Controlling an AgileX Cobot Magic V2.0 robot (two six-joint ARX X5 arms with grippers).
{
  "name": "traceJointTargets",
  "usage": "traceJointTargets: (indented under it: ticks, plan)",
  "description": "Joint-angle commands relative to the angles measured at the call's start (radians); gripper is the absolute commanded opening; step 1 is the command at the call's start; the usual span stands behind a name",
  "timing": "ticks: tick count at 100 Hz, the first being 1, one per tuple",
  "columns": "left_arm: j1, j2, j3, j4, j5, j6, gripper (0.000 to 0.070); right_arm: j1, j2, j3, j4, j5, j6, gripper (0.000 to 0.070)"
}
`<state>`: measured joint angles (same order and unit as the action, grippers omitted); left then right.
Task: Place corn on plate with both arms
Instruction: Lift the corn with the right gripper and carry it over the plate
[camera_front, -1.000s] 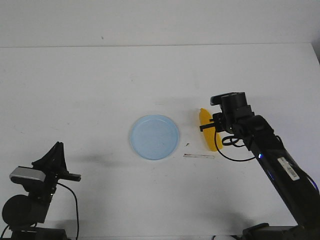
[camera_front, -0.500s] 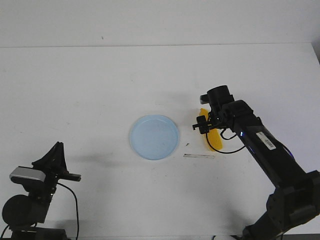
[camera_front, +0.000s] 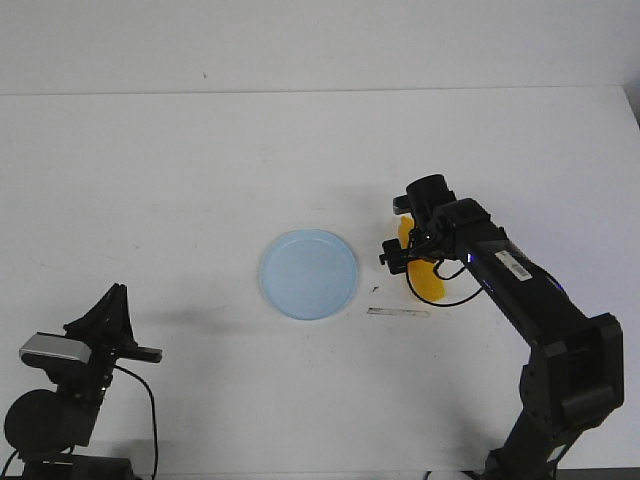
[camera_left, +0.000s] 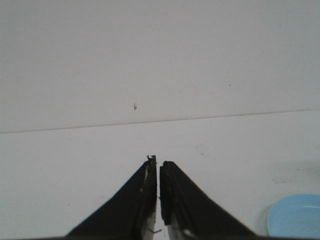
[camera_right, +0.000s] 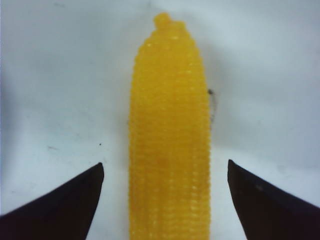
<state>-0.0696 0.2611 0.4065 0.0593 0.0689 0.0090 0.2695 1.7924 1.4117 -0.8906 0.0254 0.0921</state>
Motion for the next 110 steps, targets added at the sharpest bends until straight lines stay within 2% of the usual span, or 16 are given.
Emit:
traceJointTargets:
  ticks: [1, 20, 25, 33, 38, 50, 58, 110]
  plan:
    - [0.000, -0.001, 0.007, 0.013, -0.002, 0.006, 0.0001, 0.006, 0.035, 0.015, 0.001, -0.002, -0.006, 0.0560]
    - [0.000, -0.001, 0.007, 0.013, -0.002, 0.006, 0.0001, 0.005, 0.059, 0.015, -0.008, -0.002, 0.006, 0.0544]
    - [0.000, -0.001, 0.007, 0.013, -0.002, 0.006, 0.0001, 0.005, 0.061, 0.015, -0.011, -0.003, 0.008, 0.0505]
    - [0.000, -0.001, 0.007, 0.013, -0.002, 0.006, 0.0001, 0.005, 0.062, 0.014, -0.011, -0.002, 0.008, 0.0397]
    - [0.000, -0.001, 0.007, 0.013, -0.002, 0.006, 0.0001, 0.005, 0.062, 0.014, -0.011, -0.002, 0.008, 0.0374]
    - [0.000, -0.001, 0.007, 0.013, -0.002, 0.006, 0.0001, 0.005, 0.062, 0.014, -0.023, -0.002, 0.009, 0.0368]
    - [0.000, -0.001, 0.007, 0.013, -0.002, 0.006, 0.0001, 0.005, 0.062, 0.014, -0.029, -0.002, 0.009, 0.0331]
    - [0.000, -0.001, 0.007, 0.013, -0.002, 0.006, 0.0001, 0.008, 0.006, 0.021, -0.017, 0.001, 0.009, 0.0332]
